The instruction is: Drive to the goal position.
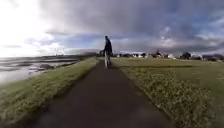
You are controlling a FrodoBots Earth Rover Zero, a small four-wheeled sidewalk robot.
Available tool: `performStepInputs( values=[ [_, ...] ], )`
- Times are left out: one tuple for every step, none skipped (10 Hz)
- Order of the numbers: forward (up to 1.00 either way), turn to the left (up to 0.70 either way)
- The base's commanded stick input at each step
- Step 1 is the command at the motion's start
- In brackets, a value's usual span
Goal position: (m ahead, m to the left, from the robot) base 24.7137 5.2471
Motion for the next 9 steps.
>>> performStepInputs(
  values=[
    [0.7, 0.0],
    [0.7, 0.0],
    [0.7, 0.0],
    [0.7, 0.0],
    [0.7, 0.0],
    [0.7, 0.0],
    [0.7, 0.0],
    [0.7, 0.0],
    [0.7, 0.0]
  ],
)
